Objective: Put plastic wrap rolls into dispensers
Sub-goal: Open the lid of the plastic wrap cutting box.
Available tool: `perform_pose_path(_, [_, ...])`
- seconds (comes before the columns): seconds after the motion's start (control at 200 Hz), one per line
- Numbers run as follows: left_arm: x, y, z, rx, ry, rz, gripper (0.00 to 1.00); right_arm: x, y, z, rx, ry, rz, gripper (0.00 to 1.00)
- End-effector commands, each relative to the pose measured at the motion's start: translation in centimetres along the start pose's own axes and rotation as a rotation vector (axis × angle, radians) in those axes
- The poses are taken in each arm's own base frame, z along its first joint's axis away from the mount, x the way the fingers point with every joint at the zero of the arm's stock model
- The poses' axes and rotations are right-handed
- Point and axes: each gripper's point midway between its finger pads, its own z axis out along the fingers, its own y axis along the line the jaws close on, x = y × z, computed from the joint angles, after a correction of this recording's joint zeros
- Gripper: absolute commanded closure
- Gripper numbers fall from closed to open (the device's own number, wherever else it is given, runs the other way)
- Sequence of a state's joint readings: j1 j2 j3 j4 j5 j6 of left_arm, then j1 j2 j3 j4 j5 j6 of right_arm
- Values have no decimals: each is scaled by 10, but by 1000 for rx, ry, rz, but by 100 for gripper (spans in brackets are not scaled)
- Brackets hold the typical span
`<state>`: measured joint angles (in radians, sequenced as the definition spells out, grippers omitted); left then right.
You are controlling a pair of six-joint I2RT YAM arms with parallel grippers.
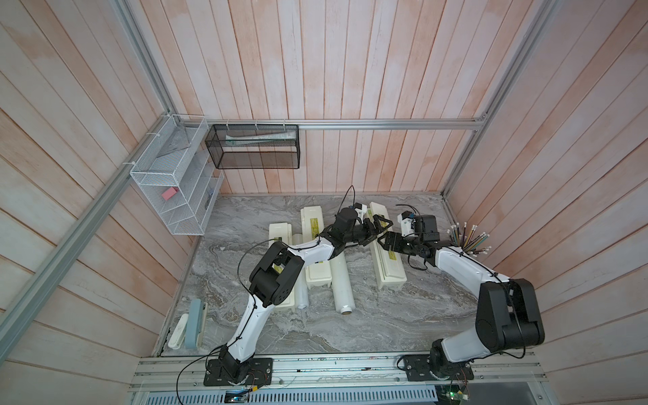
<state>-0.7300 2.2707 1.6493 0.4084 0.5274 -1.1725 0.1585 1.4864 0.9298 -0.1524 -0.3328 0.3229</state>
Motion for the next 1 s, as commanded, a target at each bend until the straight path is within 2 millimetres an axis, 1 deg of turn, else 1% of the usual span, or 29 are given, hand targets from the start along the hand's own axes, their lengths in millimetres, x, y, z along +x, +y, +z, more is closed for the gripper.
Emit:
perform_pose_path(0.0, [9,-17,8,72,24,7,0,-17,0,-24,52,-68,1,8])
perform_pose_path(0.1, [11,-25,9,88,23,8,0,-14,-6,-40,119,-67,22,7])
perform_pose_path(0.26, [13,-36,14,103,20,16,0,-8,-19,-74,238,-99,96,7])
perform_pose_path(0.38, [17,-43,21,103,20,32,0,-2,-20,-97,270,-121,139,7])
perform_pose_path(0.485, [21,-46,29,100,23,40,0,1,-22,-112,300,-138,135,7])
perform_pose_path(0.565, [25,-41,34,93,26,27,0,3,-21,-118,305,-140,118,8])
perform_pose_path(0.665, [29,-34,37,78,35,16,0,5,-20,-118,298,-130,93,9])
perform_pose_path(0.825, [31,-36,36,62,33,45,0,8,-18,-114,276,-116,69,13])
perform_pose_path(0.995, [33,-38,35,64,55,51,0,6,-1,-113,196,-130,28,16])
